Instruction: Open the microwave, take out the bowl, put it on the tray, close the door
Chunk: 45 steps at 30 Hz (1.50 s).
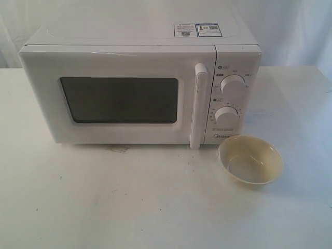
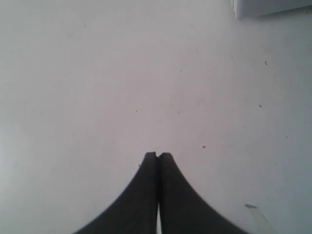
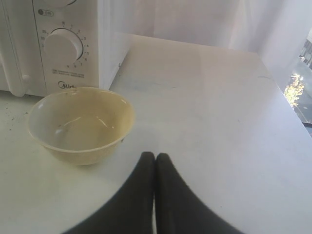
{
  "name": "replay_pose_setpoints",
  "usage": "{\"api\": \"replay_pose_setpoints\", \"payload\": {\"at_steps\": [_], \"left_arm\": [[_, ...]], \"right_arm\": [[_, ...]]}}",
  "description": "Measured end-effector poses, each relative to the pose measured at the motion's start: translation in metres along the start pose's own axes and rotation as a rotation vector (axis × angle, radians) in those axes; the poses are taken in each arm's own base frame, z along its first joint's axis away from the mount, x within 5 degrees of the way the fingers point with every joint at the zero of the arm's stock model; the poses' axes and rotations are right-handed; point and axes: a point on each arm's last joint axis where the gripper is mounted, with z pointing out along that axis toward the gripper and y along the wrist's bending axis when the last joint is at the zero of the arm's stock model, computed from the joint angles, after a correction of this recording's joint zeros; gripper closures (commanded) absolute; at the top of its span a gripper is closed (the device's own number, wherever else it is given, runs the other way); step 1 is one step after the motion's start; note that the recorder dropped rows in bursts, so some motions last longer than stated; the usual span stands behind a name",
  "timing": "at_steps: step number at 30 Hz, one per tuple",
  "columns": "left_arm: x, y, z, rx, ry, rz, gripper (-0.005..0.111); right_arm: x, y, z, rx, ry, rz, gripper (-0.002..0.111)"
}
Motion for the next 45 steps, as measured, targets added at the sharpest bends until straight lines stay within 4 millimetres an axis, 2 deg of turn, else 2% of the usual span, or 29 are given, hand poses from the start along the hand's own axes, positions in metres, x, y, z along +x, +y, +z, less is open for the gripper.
{"api": "replay_pose_setpoints", "payload": {"at_steps": [4,13,19,22,26,29,33,37,40,45], "left_arm": [[0.002,0.000,-0.002,-0.003,-0.010,-0.002,0.107],[0.022,0.001,-0.024,-0.022,-0.129,-0.025,0.107],[0.026,0.002,-0.024,-0.075,-0.113,-0.051,0.107],[0.028,0.000,-0.008,-0.113,-0.145,-0.060,0.107],[0.026,-0.007,0.032,-0.152,-0.343,-0.031,0.107],[0.033,-0.016,0.067,-0.137,-0.477,-0.048,0.107],[0.050,-0.030,0.105,-0.055,-0.591,-0.224,0.107],[0.082,-0.044,0.142,0.049,-0.539,-0.472,0.107],[0.096,-0.049,0.153,0.084,-0.506,-0.574,0.107],[0.091,-0.049,0.150,0.102,-0.590,-0.573,0.107]], "right_arm": [[0.000,0.000,0.000,0.000,0.000,0.000,0.108],[0.000,0.000,0.000,0.000,0.000,0.000,0.108],[0.000,0.000,0.000,0.000,0.000,0.000,0.108],[0.000,0.000,0.000,0.000,0.000,0.000,0.108],[0.000,0.000,0.000,0.000,0.000,0.000,0.108],[0.000,0.000,0.000,0.000,0.000,0.000,0.108],[0.000,0.000,0.000,0.000,0.000,0.000,0.108],[0.000,0.000,0.000,0.000,0.000,0.000,0.108],[0.000,0.000,0.000,0.000,0.000,0.000,0.108],[0.000,0.000,0.000,0.000,0.000,0.000,0.108]]}}
